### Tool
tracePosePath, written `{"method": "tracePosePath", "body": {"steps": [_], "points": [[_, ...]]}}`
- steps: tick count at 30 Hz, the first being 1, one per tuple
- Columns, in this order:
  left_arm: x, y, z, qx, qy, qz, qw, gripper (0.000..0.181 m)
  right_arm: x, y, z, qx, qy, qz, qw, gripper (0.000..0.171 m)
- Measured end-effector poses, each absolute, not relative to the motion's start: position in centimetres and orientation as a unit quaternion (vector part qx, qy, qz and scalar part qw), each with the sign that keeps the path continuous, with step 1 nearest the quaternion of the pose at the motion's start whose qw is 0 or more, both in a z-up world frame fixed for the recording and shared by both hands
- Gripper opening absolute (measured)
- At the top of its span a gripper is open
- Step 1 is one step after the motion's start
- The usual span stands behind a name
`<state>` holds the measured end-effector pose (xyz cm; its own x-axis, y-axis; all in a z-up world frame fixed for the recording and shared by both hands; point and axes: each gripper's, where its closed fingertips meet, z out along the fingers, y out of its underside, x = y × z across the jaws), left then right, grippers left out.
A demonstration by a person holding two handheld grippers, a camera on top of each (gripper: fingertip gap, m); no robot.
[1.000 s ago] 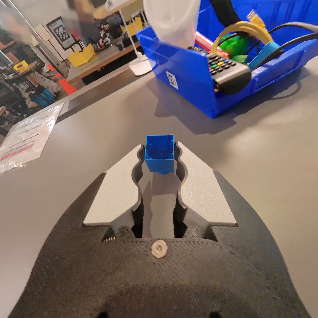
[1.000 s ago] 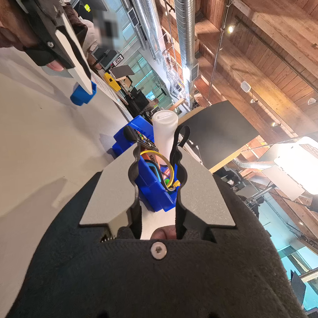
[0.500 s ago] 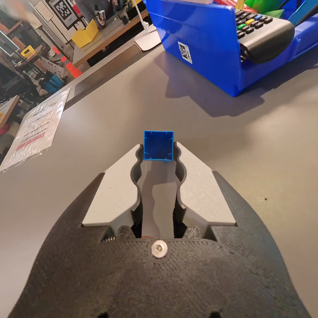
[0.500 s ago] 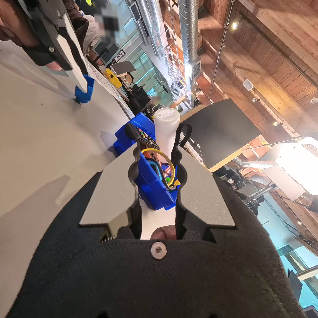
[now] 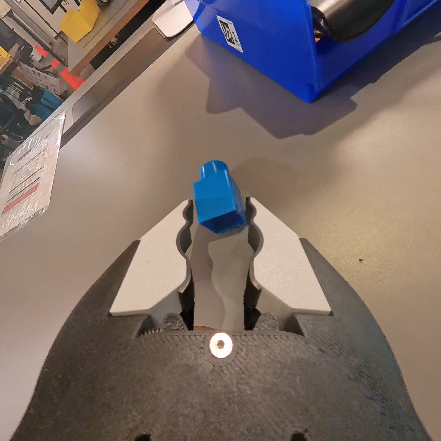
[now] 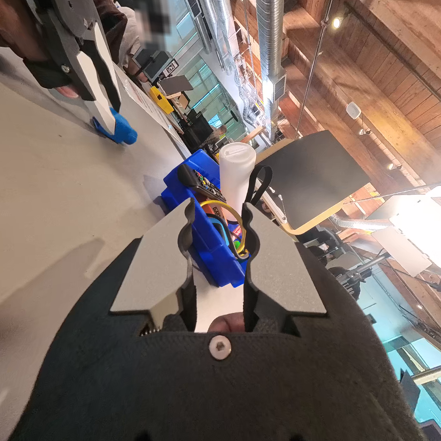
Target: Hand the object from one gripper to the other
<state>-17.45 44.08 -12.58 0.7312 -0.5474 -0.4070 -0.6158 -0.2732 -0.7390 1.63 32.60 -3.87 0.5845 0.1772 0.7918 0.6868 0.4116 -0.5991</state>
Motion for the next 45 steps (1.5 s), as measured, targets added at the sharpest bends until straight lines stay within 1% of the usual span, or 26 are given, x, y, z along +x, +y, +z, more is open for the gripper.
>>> {"method": "tracePosePath", "body": {"steps": [5, 8, 12, 15, 18, 21, 24, 27, 30, 33, 36, 40, 44, 45], "points": [[-17.7, 44.2, -11.8, -0.796, 0.344, 0.018, 0.498, 0.058, 2.4, 33.1, -3.9, -0.535, -0.401, -0.168, 0.724, 0.041], [-17.5, 44.3, -10.2, -0.78, 0.322, -0.01, 0.536, 0.062, 3.0, 33.5, -3.8, -0.551, -0.386, -0.159, 0.723, 0.04], [-16.0, 43.5, -7.2, -0.734, 0.304, -0.081, 0.601, 0.061, 3.9, 34.1, -3.9, -0.578, -0.363, -0.136, 0.718, 0.04], [-15.0, 42.6, -5.5, -0.706, 0.295, -0.133, 0.63, 0.061, 5.1, 35.1, -4.0, -0.618, -0.326, -0.1, 0.709, 0.04], [-14.8, 42.3, -4.3, -0.687, 0.284, -0.151, 0.652, 0.059, 7.1, 36.9, -3.6, -0.682, -0.263, -0.065, 0.68, 0.04], [-14.9, 42.3, -4.0, -0.682, 0.278, -0.147, 0.661, 0.058, 6.8, 39.3, -2.9, -0.743, -0.26, -0.006, 0.617, 0.04], [-14.7, 42.1, -4.0, -0.679, 0.281, -0.149, 0.662, 0.057, 5.6, 42.6, -3.0, -0.8, -0.302, 0.023, 0.518, 0.04], [-14.4, 41.9, -4.1, -0.676, 0.287, -0.147, 0.663, 0.057, 4.8, 46.1, -4.6, -0.852, -0.331, 0.023, 0.406, 0.04], [-14.3, 41.8, -4.1, -0.672, 0.291, -0.147, 0.665, 0.057, 5.1, 49.6, -6.2, -0.886, -0.329, 0.006, 0.327, 0.04], [-14.2, 41.5, -4.0, -0.668, 0.294, -0.156, 0.666, 0.057, 5.7, 51.4, -8.4, -0.907, -0.333, -0.022, 0.256, 0.039], [-14.0, 41.1, -3.9, -0.663, 0.296, -0.165, 0.668, 0.056, 6.2, 52.2, -10.3, -0.913, -0.347, -0.059, 0.205, 0.039], [-13.8, 40.8, -3.8, -0.658, 0.302, -0.169, 0.669, 0.056, 6.6, 52.5, -11.9, -0.911, -0.366, -0.093, 0.164, 0.04], [-13.6, 40.7, -3.7, -0.654, 0.31, -0.161, 0.671, 0.055, 7.2, 52.5, -12.6, -0.905, -0.38, -0.127, 0.144, 0.039], [-13.5, 40.7, -3.7, -0.653, 0.312, -0.158, 0.672, 0.055, 7.1, 52.4, -12.6, -0.904, -0.381, -0.127, 0.144, 0.036]]}}
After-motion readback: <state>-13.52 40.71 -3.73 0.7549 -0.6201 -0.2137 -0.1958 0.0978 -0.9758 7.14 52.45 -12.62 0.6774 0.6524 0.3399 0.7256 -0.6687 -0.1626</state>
